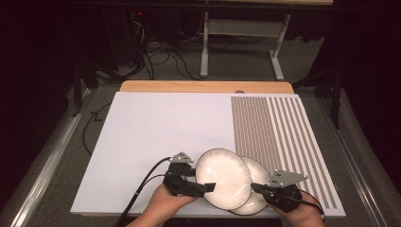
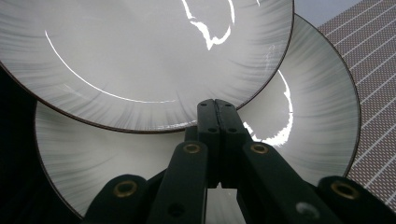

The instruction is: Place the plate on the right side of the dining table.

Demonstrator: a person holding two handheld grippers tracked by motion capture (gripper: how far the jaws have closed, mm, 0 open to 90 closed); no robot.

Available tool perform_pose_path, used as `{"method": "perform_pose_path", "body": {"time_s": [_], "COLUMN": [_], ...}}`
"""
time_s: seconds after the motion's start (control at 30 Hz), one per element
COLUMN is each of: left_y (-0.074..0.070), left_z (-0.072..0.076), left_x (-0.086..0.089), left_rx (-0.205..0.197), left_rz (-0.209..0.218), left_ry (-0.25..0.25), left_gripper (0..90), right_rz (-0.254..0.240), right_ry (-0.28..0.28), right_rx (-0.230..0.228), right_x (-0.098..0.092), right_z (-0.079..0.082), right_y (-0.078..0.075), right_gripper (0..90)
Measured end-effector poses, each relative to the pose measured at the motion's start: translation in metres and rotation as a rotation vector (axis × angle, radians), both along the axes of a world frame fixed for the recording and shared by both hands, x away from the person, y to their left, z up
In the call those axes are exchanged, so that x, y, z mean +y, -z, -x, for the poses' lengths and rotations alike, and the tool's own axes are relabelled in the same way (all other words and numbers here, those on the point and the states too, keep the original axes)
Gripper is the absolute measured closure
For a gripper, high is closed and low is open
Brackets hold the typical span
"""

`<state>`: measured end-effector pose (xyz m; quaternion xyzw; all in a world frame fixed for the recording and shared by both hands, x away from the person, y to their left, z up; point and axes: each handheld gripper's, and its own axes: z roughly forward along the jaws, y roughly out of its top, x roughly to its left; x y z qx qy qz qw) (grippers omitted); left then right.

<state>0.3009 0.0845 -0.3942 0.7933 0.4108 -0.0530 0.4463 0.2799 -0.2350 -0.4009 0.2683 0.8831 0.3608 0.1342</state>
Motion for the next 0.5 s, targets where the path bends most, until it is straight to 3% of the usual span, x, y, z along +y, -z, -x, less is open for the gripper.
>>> {"method": "perform_pose_path", "body": {"time_s": [0.27, 0.4, 0.5], "left_y": [0.0023, 0.0014, 0.0016], "left_z": [-0.0027, -0.0036, -0.0042], "left_x": [-0.0059, -0.0063, -0.0053], "left_rx": [0.097, 0.104, 0.116], "left_rz": [-0.015, -0.040, -0.035], "left_ry": [0.036, 0.027, 0.011], "left_gripper": [37.1, 46.8, 51.5], "right_rz": [0.000, 0.003, 0.003], "right_ry": [0.001, 0.000, 0.004], "right_rx": [-0.004, -0.004, -0.005], "right_x": [0.0002, 0.0005, 0.0009], "right_z": [0.0002, 0.0005, 0.0009], "right_y": [0.0002, -0.0001, -0.0001], "right_gripper": [90.0, 90.0, 90.0]}}
